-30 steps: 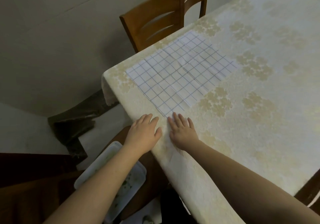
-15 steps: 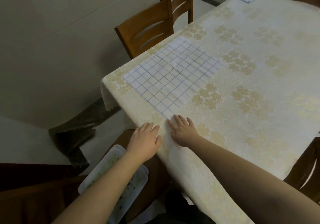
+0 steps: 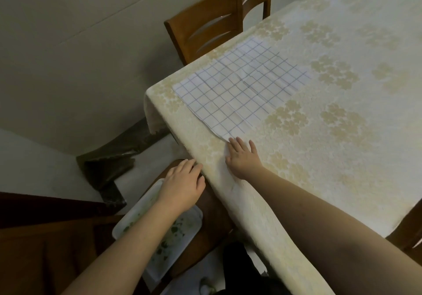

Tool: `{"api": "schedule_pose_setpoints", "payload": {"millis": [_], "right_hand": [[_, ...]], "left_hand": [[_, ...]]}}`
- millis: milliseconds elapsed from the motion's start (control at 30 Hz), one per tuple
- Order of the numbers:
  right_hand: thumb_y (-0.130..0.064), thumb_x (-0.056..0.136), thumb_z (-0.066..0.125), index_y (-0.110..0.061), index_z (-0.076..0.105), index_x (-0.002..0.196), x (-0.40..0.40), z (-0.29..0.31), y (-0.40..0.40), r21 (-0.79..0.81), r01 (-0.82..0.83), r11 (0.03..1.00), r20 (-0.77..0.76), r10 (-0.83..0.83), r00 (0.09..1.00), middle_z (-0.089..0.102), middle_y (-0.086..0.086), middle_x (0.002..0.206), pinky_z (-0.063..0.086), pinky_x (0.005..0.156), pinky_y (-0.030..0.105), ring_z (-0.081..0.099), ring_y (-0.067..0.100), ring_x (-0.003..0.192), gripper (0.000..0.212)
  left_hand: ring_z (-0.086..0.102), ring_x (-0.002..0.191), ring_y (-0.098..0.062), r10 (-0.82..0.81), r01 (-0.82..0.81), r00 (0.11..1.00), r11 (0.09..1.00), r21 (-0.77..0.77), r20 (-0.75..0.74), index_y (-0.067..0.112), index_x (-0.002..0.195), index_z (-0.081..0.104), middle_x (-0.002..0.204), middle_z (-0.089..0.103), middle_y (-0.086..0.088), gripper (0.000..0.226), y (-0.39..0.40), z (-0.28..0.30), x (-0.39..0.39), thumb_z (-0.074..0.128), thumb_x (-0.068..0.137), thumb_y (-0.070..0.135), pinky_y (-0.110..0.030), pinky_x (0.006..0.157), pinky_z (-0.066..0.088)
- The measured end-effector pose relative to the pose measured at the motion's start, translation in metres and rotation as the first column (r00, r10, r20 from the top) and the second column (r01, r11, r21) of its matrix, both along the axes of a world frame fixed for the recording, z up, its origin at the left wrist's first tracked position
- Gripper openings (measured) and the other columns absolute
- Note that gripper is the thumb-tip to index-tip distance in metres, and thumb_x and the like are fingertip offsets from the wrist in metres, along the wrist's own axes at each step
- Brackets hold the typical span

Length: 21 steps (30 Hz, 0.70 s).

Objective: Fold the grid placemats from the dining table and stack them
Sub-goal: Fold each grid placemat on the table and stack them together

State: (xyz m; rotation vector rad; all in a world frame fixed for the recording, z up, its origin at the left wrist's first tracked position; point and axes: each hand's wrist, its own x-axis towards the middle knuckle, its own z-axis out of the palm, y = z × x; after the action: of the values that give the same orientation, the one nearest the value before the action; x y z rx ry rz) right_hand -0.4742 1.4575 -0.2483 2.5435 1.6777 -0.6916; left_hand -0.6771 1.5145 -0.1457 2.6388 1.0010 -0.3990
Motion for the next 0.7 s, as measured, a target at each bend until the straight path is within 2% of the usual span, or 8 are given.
{"api": "schedule_pose_setpoints", "payload": {"millis": [200, 500, 700], "right_hand": [[-0.043, 0.102, 0.014, -0.014, 0.007, 0.156, 0.007, 0.005, -0.039, -0.023, 0.022, 0.999, 0.033, -0.021, 0.999, -0.001, -0.002, 0.164, -0.013, 0.118, 0.046, -0.009, 0.015, 0.15, 0.062], [-0.05, 0.101, 0.016, -0.018, 0.012, 0.156, -0.023, 0.021, -0.161, -0.032, 0.224, 0.974, 0.113, -0.219, 0.969, 0.005, -0.003, 0.164, -0.012, 0.117, 0.049, -0.004, 0.016, 0.15, 0.063], [-0.051, 0.101, 0.017, -0.02, 0.011, 0.156, -0.061, 0.033, -0.243, -0.018, 0.283, 0.959, 0.128, -0.278, 0.952, 0.005, -0.004, 0.164, -0.011, 0.117, 0.048, -0.004, 0.017, 0.15, 0.063]], "left_hand": [[0.02, 0.146, -0.017, -0.001, 0.001, 0.999, 1.0, 0.012, 0.033, 0.022, 0.15, 0.032, 0.156, 0.031, 0.0, 0.05, -0.014, 0.003, 0.002, 0.029, 0.103, 0.038, -0.037, 0.117, 0.02], [0.016, 0.148, -0.017, -0.201, 0.202, 0.979, 0.978, -0.06, 0.021, 0.018, 0.152, 0.028, 0.159, 0.026, -0.002, 0.052, -0.082, -0.007, -0.012, 0.03, 0.103, 0.036, -0.035, 0.118, 0.015], [0.017, 0.147, -0.018, -0.321, 0.326, 0.944, 0.943, -0.068, 0.079, 0.019, 0.152, 0.028, 0.159, 0.026, -0.003, 0.052, -0.128, -0.01, -0.028, 0.032, 0.102, 0.036, -0.037, 0.119, 0.016]]}}
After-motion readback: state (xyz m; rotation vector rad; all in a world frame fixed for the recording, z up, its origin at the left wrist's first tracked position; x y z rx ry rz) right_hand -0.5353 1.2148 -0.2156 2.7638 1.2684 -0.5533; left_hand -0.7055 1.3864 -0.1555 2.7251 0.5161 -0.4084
